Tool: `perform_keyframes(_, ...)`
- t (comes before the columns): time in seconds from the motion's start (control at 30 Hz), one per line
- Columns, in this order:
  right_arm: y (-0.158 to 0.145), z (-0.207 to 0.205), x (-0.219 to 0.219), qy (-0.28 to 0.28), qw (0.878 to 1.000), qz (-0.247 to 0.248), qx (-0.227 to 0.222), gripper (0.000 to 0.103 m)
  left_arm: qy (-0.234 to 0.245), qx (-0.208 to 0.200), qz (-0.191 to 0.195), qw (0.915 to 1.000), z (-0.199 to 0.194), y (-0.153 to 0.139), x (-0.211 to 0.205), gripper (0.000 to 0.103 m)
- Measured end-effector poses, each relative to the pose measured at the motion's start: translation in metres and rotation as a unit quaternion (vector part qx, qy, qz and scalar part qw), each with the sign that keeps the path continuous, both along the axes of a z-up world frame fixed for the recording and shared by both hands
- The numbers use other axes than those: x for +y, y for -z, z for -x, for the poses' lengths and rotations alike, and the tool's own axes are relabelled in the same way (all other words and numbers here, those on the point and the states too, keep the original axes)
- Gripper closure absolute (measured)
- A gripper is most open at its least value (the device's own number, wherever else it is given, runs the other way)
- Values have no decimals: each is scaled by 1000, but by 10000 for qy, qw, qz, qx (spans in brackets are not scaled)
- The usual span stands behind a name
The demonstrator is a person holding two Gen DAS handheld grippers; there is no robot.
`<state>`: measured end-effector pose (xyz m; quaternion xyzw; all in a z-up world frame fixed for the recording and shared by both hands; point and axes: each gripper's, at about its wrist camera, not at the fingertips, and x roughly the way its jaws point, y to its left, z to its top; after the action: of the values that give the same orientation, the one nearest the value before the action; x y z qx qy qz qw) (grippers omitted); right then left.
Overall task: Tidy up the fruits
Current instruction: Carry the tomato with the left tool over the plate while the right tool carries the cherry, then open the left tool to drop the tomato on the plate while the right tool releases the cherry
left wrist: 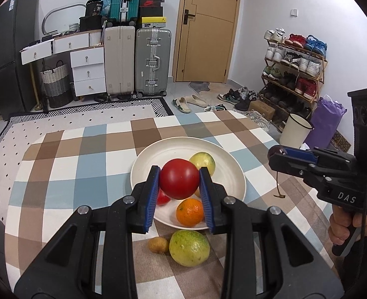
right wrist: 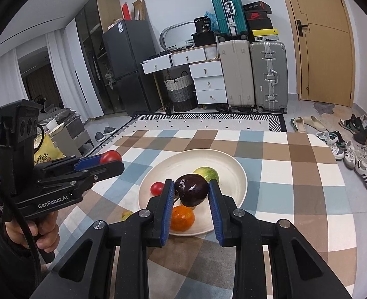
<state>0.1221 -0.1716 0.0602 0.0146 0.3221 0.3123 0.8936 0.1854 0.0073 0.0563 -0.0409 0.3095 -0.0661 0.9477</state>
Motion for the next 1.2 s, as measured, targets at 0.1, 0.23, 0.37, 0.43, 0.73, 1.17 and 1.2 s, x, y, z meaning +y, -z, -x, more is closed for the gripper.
perform_keyframes(0.1,4,-3,1,52,10000,58,31,75,41,46,62,10000,-13,6,1,75)
perform_keyframes(0.23,11,-11,1,119,9999,55,113,75,78,134,-23,9999,-26,15,1,75)
perform_keyframes(0.37,19,-21,3,177,9996,48,191,75,51,203,-14,9998,-43,23,4,75)
perform_keyframes(0.43,23,-25,4,213,9996,103,181,75,54,234,-23,9997,-50,26,4,75)
perform_keyframes(0.73,45,-37,6,220,9997,-51,44,75,82,329,-97,9994,-77,44,3,75)
perform_keyframes(1.17,66,-51,16,388,9990,172,167,75,-10,559,-166,9983,-93,76,8,75)
perform_keyframes(1.2,69,-53,16,409,9988,195,208,75,-13,569,-165,9982,-93,77,9,75)
